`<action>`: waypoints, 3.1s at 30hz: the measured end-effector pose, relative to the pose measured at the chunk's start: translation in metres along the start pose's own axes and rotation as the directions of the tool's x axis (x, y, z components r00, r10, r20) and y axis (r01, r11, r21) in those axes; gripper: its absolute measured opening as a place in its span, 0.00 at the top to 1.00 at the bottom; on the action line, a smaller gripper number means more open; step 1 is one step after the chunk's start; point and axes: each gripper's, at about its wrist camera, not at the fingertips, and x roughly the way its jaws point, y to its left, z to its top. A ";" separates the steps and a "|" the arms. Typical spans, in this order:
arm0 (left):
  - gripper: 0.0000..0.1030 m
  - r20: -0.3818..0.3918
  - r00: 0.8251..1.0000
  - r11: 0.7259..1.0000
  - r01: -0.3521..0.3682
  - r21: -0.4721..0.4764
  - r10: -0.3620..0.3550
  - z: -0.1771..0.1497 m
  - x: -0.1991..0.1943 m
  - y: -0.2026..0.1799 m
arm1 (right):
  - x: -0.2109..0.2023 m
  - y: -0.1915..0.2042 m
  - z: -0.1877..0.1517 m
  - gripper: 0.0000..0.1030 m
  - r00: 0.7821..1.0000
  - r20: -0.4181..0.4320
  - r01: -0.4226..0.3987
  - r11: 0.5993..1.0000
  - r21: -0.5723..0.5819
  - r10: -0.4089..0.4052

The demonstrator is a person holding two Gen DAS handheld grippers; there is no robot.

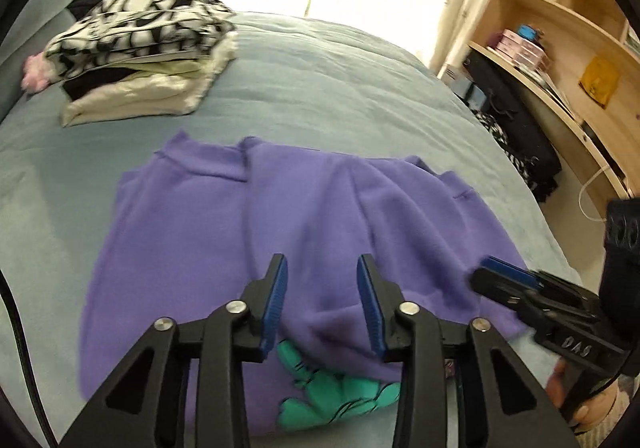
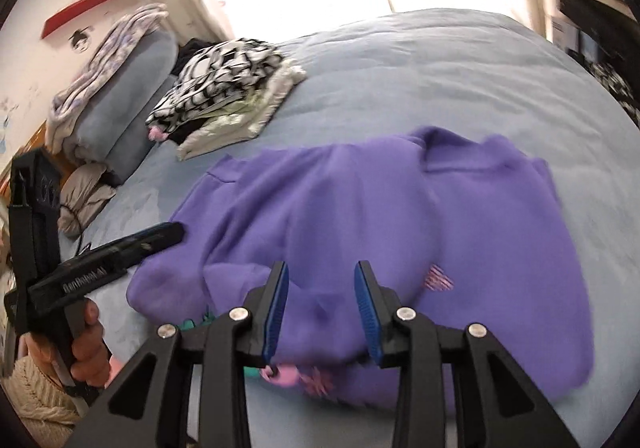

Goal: Fold large clothes

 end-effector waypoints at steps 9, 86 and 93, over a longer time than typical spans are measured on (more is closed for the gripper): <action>0.76 -0.066 0.995 0.997 -0.074 -0.019 0.073 0.002 0.071 0.009 | 0.069 0.010 0.023 0.67 0.999 -0.005 0.051 0.993 -0.106 -0.052; 0.27 0.008 0.996 0.876 0.085 -0.475 -0.093 -0.128 -0.043 0.114 | -0.042 0.064 -0.061 0.72 0.995 0.078 0.065 0.998 0.008 -0.065; 0.27 0.071 0.996 0.875 0.086 -0.477 -0.059 -0.116 -0.017 0.122 | -0.013 0.065 -0.051 0.75 0.997 0.052 0.066 0.998 -0.023 -0.065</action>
